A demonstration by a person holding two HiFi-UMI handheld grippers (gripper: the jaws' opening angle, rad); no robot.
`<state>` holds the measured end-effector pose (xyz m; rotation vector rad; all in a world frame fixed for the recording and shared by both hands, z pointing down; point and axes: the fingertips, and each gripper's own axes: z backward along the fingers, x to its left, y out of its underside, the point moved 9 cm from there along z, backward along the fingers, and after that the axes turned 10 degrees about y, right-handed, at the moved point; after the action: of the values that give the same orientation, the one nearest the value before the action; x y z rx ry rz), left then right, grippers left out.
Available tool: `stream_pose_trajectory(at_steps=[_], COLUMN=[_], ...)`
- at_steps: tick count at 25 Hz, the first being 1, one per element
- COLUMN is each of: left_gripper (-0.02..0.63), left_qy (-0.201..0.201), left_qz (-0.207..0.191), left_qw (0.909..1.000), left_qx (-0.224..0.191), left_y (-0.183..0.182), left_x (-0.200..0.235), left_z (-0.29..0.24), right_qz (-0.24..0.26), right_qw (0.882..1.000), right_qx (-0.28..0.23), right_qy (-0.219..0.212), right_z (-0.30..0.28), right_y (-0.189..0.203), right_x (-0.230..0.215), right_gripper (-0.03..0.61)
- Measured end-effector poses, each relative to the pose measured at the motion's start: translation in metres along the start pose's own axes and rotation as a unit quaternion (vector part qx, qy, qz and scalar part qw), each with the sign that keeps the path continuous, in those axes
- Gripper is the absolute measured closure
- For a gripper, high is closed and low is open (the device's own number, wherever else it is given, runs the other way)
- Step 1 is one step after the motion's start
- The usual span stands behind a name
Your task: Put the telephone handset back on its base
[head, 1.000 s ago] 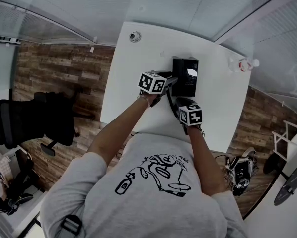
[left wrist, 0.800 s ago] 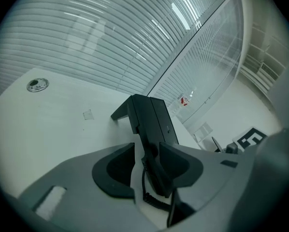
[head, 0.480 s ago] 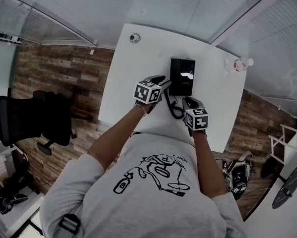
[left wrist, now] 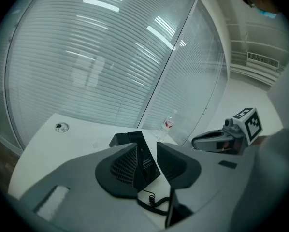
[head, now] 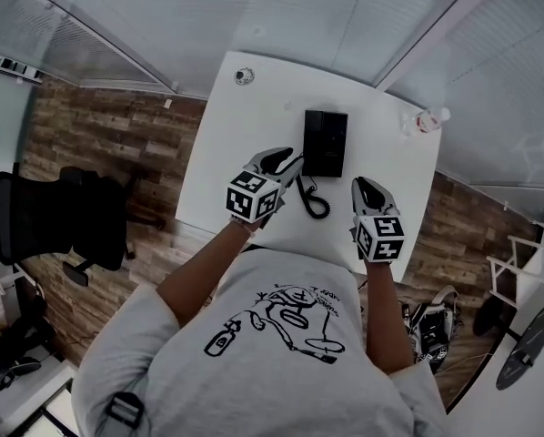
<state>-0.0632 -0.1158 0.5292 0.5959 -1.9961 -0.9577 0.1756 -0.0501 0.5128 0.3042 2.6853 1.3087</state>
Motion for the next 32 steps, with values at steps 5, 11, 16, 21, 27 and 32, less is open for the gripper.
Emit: stream_pose_trajectory(at_steps=[5,11,16,21,27,32], left_gripper=[0.499,0.506,0.512,0.518,0.518,0.518], left_qy=[0.008,0.016,0.017,0.016,0.022,0.02], left_qz=[-0.03,-0.071,-0.1,-0.118,-0.128,-0.15], left_qw=[0.9991,0.9953,0.9905,0.9862,0.9825,0.9772], left_qx=[-0.029,-0.063,-0.093,-0.115,-0.134,-0.149], left_y=[-0.018,-0.049,-0.07,-0.086,-0.102,-0.114], left_x=[-0.041,-0.09,-0.123,-0.147,-0.164,-0.184], left_z=[0.021,0.039,0.052,0.065,0.071,0.077], right_qz=[-0.01,0.009,0.017,0.03,0.037,0.045], right_qw=[0.999,0.994,0.989,0.985,0.979,0.976], right_qx=[-0.051,-0.103,-0.143,-0.17,-0.197,-0.212], right_qy=[-0.006,-0.019,-0.025,-0.026,-0.021,-0.02], right_z=[0.039,0.086,0.119,0.149,0.173,0.188], right_y=[-0.028,-0.062,-0.084,-0.102,-0.118,-0.129], right_x=[0.001,0.003,0.002,0.002,-0.001,-0.002], right_gripper=[0.566,0.566,0.566,0.566,0.566,0.566])
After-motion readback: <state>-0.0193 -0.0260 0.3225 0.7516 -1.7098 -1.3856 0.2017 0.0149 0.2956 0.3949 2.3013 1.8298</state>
